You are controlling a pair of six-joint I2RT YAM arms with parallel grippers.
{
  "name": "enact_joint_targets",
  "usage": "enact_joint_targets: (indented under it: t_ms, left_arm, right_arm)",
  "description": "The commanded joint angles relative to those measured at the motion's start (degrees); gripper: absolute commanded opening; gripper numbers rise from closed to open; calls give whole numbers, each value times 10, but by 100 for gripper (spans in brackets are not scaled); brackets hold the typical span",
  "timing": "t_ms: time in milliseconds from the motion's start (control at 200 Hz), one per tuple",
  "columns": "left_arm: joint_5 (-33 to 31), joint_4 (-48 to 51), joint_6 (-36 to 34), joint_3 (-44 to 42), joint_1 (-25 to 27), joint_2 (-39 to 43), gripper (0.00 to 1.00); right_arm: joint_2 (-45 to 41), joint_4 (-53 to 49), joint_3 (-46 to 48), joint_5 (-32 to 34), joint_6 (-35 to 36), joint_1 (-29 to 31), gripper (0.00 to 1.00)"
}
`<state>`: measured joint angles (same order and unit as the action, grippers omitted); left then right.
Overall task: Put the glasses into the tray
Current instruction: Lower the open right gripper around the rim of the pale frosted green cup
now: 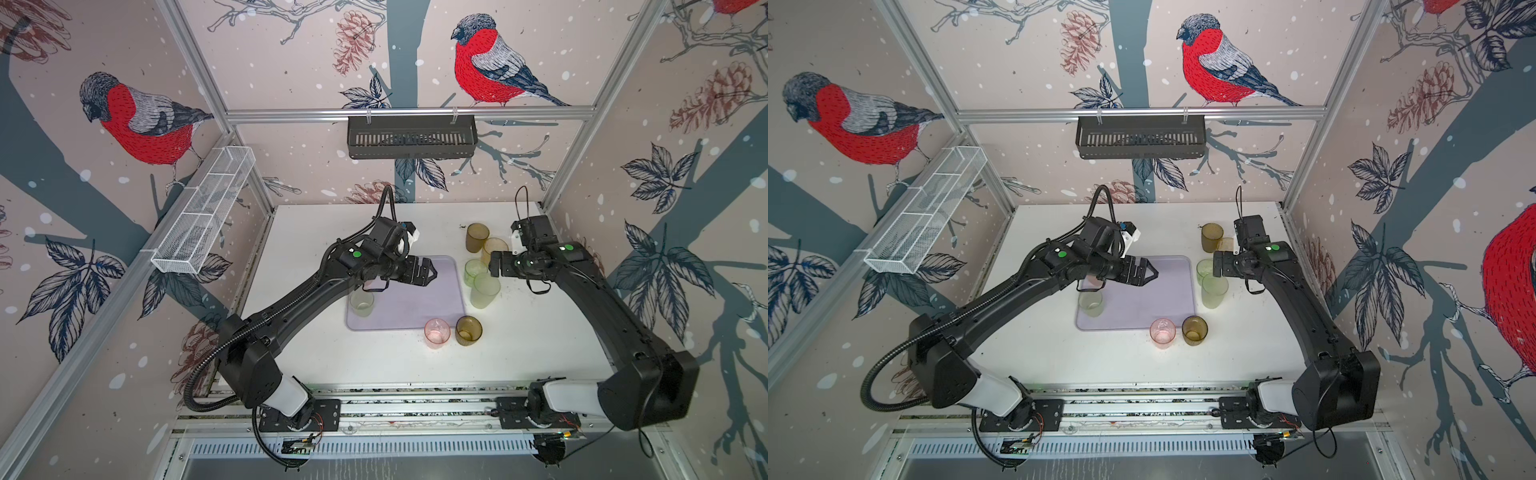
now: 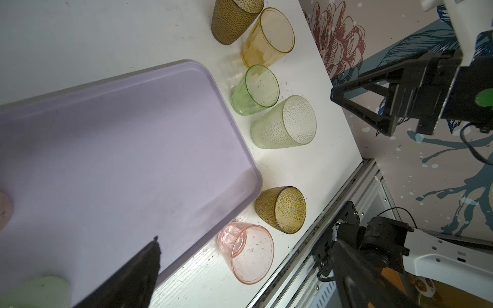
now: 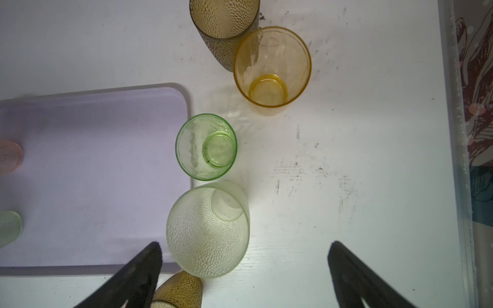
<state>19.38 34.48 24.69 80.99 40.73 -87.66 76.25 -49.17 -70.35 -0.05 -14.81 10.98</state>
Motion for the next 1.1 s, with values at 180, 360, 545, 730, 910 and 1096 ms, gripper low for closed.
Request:
enact_joint_targets:
  t_ms: [180,360,545,730,910,1096]
  left_arm:
    - [-6,-16,-18,18,10,-6,99]
    - [-18,-14,-15,15,16,2,99]
    - [-27,-8,-9,10,20,9,99]
    - [-32,-6,-4,3,23,17,99]
    - [-37,-6,-3,2,23,21,99]
    - [-41,-3,-4,6,24,17,99]
  right_arm:
    - [6,4,23,-14,29,-30,94]
    - [21,19,33,-22,36,-35,90]
    - [39,30,40,-33,42,-33,86]
    - [54,41,49,-32,47,-30,78]
    - [72,49,50,-36,48,-24,67]
    - [85,50,46,-30,50,-15,56]
